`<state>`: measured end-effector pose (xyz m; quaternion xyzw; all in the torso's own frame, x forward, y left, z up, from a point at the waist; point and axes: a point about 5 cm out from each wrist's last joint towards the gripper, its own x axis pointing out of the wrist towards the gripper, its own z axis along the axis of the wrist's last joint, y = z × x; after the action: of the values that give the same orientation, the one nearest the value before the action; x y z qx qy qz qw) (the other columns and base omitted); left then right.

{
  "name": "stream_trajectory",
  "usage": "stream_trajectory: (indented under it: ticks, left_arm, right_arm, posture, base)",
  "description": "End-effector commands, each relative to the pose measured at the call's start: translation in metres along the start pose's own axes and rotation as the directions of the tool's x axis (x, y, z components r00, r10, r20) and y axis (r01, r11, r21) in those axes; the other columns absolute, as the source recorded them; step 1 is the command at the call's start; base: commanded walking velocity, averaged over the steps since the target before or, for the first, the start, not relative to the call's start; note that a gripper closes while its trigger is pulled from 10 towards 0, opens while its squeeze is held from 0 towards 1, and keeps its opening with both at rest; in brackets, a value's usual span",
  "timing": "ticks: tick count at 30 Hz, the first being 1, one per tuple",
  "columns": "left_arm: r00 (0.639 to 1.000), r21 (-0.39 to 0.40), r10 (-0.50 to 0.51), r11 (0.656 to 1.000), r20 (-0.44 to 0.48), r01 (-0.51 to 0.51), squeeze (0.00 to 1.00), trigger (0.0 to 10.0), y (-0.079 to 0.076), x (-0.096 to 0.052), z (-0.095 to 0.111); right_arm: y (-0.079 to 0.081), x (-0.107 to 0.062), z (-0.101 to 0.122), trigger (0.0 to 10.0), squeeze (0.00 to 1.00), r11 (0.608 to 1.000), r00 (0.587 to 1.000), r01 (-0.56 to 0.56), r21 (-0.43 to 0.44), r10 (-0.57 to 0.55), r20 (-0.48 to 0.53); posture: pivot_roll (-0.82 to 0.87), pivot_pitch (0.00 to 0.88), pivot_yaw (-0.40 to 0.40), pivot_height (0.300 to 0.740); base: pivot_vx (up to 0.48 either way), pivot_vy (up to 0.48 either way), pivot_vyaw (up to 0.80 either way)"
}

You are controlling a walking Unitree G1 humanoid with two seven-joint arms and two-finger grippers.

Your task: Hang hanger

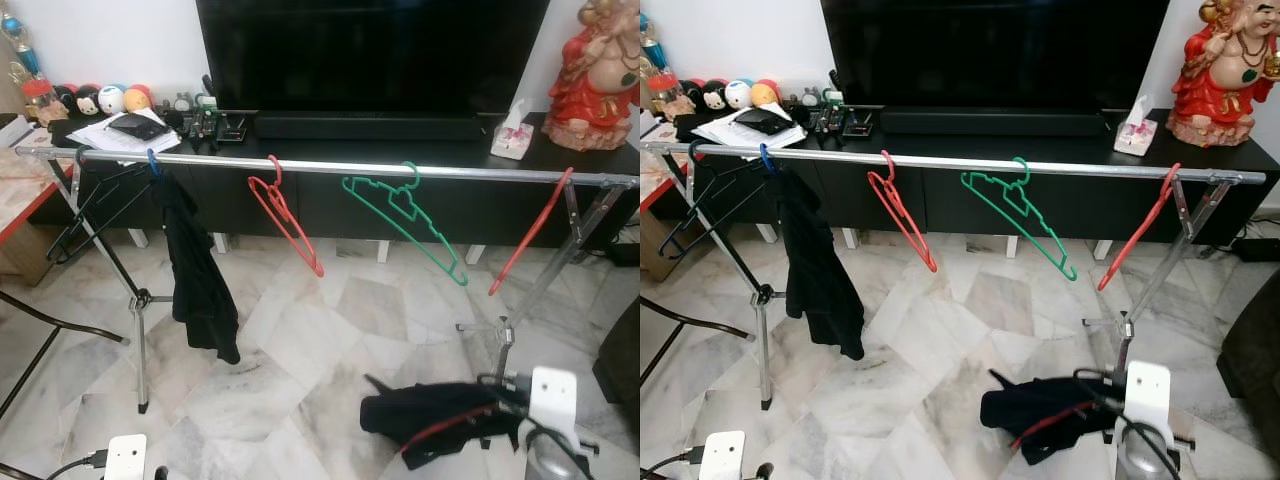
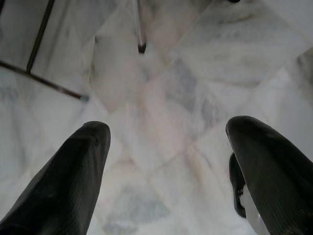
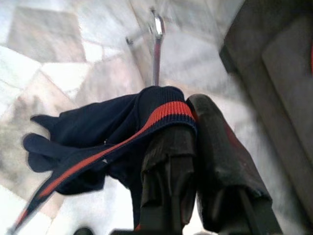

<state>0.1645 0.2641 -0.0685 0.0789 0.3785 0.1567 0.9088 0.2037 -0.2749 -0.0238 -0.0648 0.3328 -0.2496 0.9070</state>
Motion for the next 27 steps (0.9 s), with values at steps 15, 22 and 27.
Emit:
stream_trajectory:
  ticks: [15,22,27]
  left_arm:
    - [0.734,-0.008,-0.061,0.996,0.676,0.09,0.0,10.0,-0.025,0.002,0.22]
    - [0.576,0.09,-0.175,0.981,0.799,0.174,0.0,10.0,-0.049,-0.025,0.248]
    - [0.516,0.155,-0.269,0.955,0.813,0.254,0.0,10.0,-0.064,-0.047,0.239]
  right_arm:
    - [0.001,0.014,-0.005,10.0,0.0,0.996,1.0,0.004,0.091,-0.003,-0.006]
    - [0.006,0.013,-0.018,10.0,0.0,0.996,0.998,-0.005,0.086,0.011,-0.068]
    - [0.01,0.011,-0.022,10.0,0.0,0.995,0.997,-0.009,0.104,0.016,-0.076]
  posture:
    - [-0.15,0.02,0.014,0.74]
    - [-0.14,0.018,0.017,0.74]
    - [-0.14,0.013,0.022,0.74]
  base:
    - [0.0,0.0,0.0]
    - [0.0,0.0,0.0]
    - [0.0,0.0,0.0]
